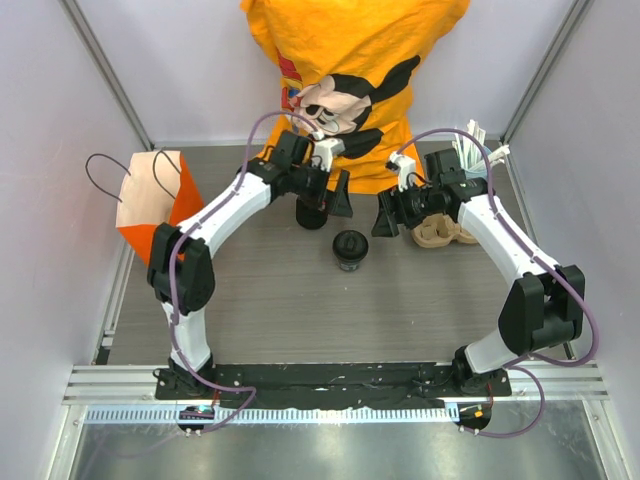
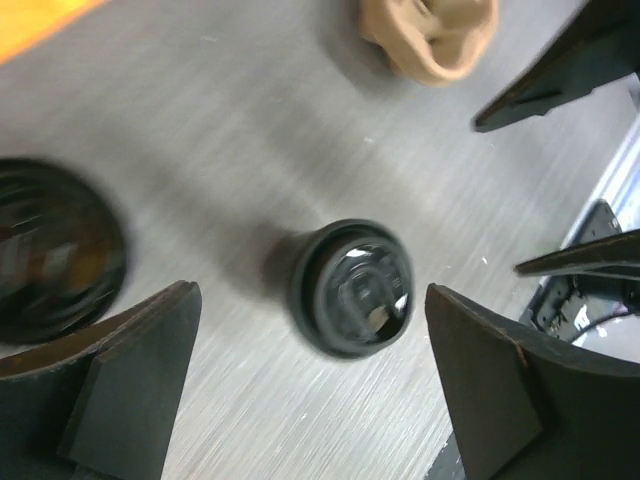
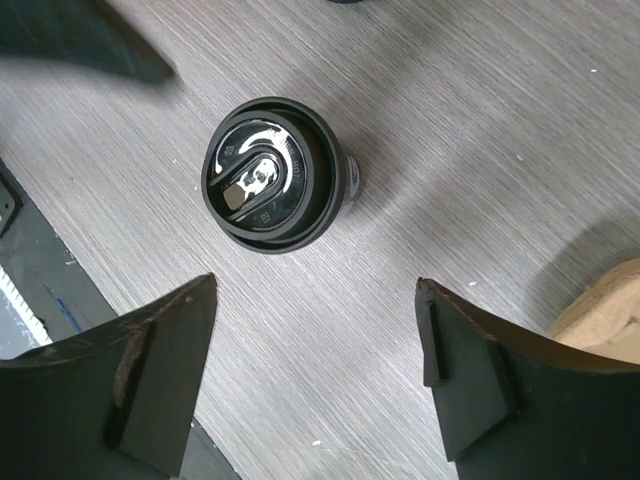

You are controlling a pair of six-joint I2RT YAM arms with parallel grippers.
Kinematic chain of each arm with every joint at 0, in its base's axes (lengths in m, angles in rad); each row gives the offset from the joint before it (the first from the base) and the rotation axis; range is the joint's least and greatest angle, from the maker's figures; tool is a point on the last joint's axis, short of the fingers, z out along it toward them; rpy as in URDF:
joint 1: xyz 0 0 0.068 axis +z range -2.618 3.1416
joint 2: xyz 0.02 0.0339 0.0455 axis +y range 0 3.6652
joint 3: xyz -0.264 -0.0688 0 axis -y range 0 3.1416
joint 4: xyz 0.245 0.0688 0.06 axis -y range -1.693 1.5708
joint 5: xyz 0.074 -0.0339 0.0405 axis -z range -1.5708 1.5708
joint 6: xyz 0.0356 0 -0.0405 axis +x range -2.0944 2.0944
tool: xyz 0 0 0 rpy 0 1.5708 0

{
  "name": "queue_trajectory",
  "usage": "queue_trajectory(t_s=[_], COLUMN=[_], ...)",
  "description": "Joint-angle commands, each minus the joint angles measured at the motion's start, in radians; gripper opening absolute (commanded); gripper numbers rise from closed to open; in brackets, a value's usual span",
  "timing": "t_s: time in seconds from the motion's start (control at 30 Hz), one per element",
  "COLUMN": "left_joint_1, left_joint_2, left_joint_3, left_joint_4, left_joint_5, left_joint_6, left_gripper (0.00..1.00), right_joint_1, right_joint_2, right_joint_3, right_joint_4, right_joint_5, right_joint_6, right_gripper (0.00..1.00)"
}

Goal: Pack the takeout coffee

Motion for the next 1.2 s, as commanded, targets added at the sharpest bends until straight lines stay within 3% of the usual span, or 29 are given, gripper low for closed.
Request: queue_trajectory(t_s=[0.0, 0.27, 0.53, 0.8, 1.17], left_joint_1=[0.096, 0.319, 0.372, 0.429, 0.567], left_joint_2=[-0.141, -0.304, -0.396, -0.480, -0.509], left_joint_3=[0.087, 0.207, 0.383, 0.330, 0.225], left_joint_4=[-0.133, -0.350, -0.474, -0.456, -0.414], left_joint_5=[-0.090, -0.300, -0.535, -0.716, -0.699], left_joint_6=[0.053, 0.149, 0.248, 0.306, 0.301], left_gripper=[1.00, 1.00, 1.00, 1.00, 1.00], right_joint_1=[-0.005, -0.007, -0.007, -0.007, -0.005], right_joint_2=[-0.061, -0.078, -0.092, -0.103, -0.098], right_joint_3=[0.067, 0.151, 0.193, 0.200, 0.199], right_joint_4=[-0.056, -0.174, -0.205, -0.212, -0.262], right_joint_5=[-0.027, -0.050, -0.076, -0.085, -0.122], right_joint_6=[-0.096, -0.244, -0.314, -0.356, -0.399], right_gripper=[0.87, 0.94, 0.94, 0.94, 0.94])
